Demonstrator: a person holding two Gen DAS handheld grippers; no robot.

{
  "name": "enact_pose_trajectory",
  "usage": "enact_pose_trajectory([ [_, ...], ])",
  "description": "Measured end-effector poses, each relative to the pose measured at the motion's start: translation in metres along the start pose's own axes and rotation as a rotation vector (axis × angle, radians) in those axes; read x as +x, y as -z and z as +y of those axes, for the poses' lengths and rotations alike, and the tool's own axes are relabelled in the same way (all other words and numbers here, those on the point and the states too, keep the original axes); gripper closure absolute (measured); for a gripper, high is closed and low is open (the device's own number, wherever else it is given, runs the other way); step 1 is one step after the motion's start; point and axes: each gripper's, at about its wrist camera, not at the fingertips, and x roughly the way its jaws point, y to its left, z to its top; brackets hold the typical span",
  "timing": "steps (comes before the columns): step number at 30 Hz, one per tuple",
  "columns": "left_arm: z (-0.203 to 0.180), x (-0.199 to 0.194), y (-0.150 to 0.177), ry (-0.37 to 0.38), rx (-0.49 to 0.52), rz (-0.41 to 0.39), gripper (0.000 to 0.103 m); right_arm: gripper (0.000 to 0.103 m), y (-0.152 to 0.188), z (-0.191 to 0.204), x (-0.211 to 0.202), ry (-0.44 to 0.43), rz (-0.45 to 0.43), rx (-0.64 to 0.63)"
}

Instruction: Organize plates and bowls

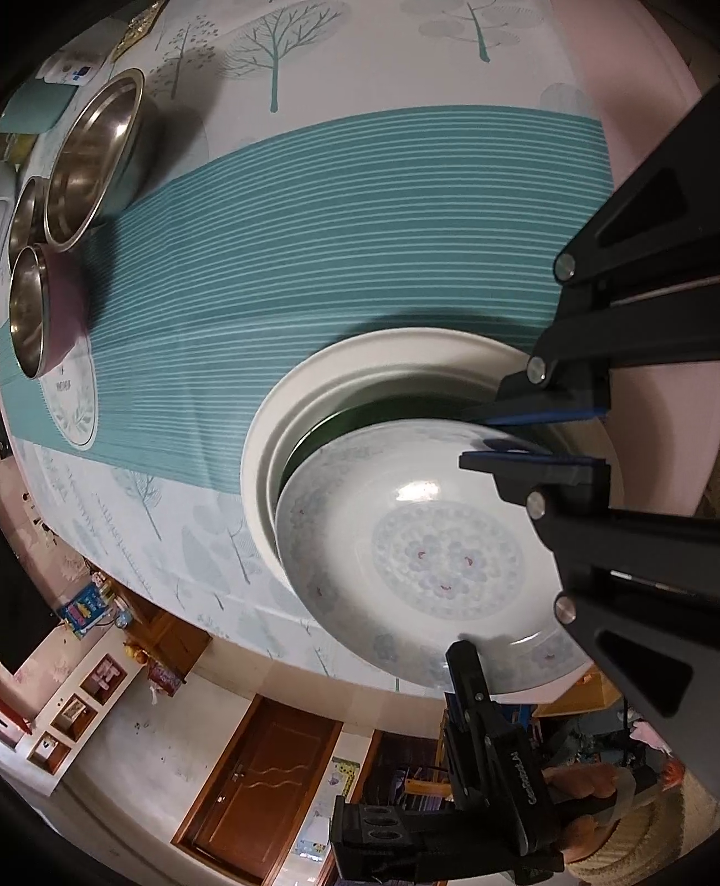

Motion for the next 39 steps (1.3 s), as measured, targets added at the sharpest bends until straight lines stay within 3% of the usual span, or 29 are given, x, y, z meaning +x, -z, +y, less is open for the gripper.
enact_pose_trajectory([
  [8,-0.003,0.011,-0.008,0.000,0.015,-0.024,0.089,0.095,-0.002,0.000,0.007,0.036,-0.024,-0.010],
  [13,-0.008,0.023,-0.008,-0.025,0.031,-0.009,0.089,0.092,-0.005,0.008,0.014,0.137,-0.020,-0.091],
  [18,-0.010,0.022,-0.009,-0.024,0.029,-0.002,0.084,0.089,-0.004,0.015,0.018,0.183,-0.007,-0.151],
  [22,-0.005,0.017,-0.010,-0.010,0.001,-0.010,0.076,0.088,-0.003,0.019,0.019,0.187,0.009,-0.179],
  [24,-0.006,0.012,-0.010,-0.012,0.009,-0.036,0.067,0.087,-0.003,0.020,0.017,0.181,0.007,-0.181],
  [26,-0.013,0.003,-0.011,-0.033,0.041,-0.084,0.047,0.085,-0.003,0.021,0.014,0.181,-0.007,-0.184],
  [28,-0.021,-0.006,-0.013,-0.054,0.075,-0.123,0.039,0.082,-0.003,0.023,0.011,0.184,-0.021,-0.192],
  [39,-0.028,-0.025,-0.012,-0.051,0.094,-0.163,0.034,0.078,0.001,0.031,-0.007,0.172,-0.070,-0.203],
])
